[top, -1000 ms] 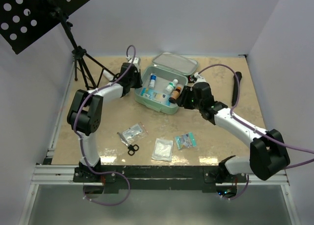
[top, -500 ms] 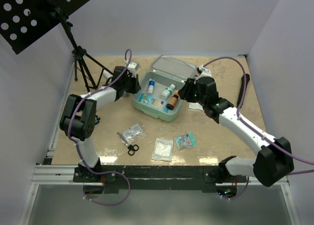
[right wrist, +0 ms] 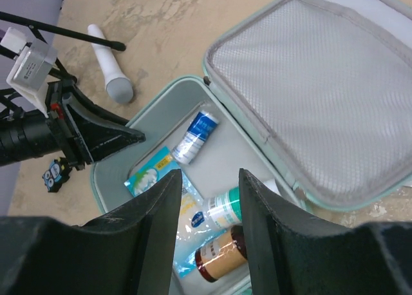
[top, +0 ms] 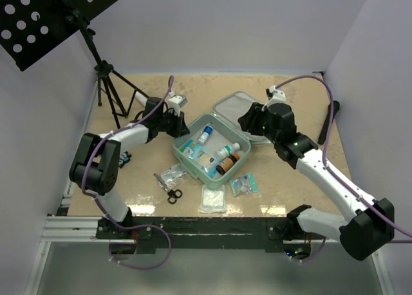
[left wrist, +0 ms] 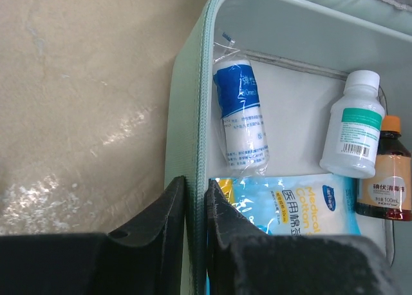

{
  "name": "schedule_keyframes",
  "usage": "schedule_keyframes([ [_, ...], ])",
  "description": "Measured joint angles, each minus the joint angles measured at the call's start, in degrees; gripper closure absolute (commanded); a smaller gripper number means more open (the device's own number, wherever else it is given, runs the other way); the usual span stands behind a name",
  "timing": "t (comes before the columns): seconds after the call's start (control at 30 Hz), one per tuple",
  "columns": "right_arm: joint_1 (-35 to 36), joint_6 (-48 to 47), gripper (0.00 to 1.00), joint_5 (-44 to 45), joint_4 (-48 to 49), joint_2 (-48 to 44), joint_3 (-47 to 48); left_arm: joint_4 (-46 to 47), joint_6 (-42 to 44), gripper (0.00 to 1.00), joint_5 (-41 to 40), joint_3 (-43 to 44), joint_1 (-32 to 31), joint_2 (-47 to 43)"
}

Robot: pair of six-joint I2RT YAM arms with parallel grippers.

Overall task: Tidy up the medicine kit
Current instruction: Adjust the medicine pouch at the center of the board.

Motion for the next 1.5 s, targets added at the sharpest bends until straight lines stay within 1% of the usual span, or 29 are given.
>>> schedule_keyframes([
  [0.2, 0.0, -0.4, 0.56, -1.3, 0.0, -1.9, -2.1, -1.3, 4.1, 1.0, 4.3, -0.7, -0.7, -0.4],
  [0.43, 0.0, -1.9, 0.56, -2.2, 0.0, -2.4, -4.7, -2.5, 8.1, 1.0, 7.6, -0.3, -1.1, 0.2],
  [0.5, 0.0, -2.4, 0.56, -2.6, 0.0, -2.4, -5.1, -2.9, 9.0, 0.92, 8.0, 0.7, -1.1, 1.1],
  [0.57, 0.0, -2.8, 0.56, -2.7, 0.0, -2.5, -5.5, -3.2, 9.4, 0.78, 8.0, 2.0, -1.1, 1.9],
  [0.63, 0.1, -3.2, 0.56, -2.7, 0.0, -2.7, -5.8, -4.0, 10.0, 0.7, 8.0, 3.9, -1.2, 3.0],
  [0.8, 0.5, -3.9, 0.56, -2.7, 0.1, -2.8, -5.9, -3.7, 8.3, 0.57, 8.3, 7.9, -1.4, 4.1],
  [0.87, 0.6, -4.1, 0.56, -2.6, 0.1, -2.7, -5.9, -2.6, 7.2, 0.54, 7.9, 9.0, -1.4, 4.1],
  [1.07, 1.7, -4.7, 0.58, -2.2, 0.8, 0.3, -5.8, -1.4, 3.7, 0.53, 5.5, 12.2, -1.1, 4.2],
  [1.13, 3.0, -4.9, 0.6, -0.9, 0.8, 2.8, -5.2, 0.2, 1.3, 0.55, 3.3, 13.0, -0.7, 4.0],
  [1.2, 4.6, -5.2, 0.63, 0.3, 0.8, 5.2, -4.3, 2.3, -1.7, 0.58, 0.2, 12.4, -0.4, 3.1],
  [1.23, 5.5, -5.4, 0.67, 0.8, 0.8, 6.6, -3.6, 4.1, -3.8, 0.6, -1.7, 10.8, -0.3, 1.9],
  [1.33, 7.4, -6.1, 0.76, 2.0, 0.7, 11.0, -0.4, 8.8, -10.0, 0.64, -7.8, 2.3, -0.7, -5.4],
  [1.37, 7.9, -6.4, 0.77, 2.2, 0.6, 12.9, 1.2, 9.4, -11.8, 0.64, -10.1, -0.6, -1.3, -8.2],
  [1.5, 8.3, -7.4, 0.82, 2.9, 0.5, 17.4, 4.0, 9.9, -16.4, 0.65, -18.1, -8.4, -7.1, -17.2],
])
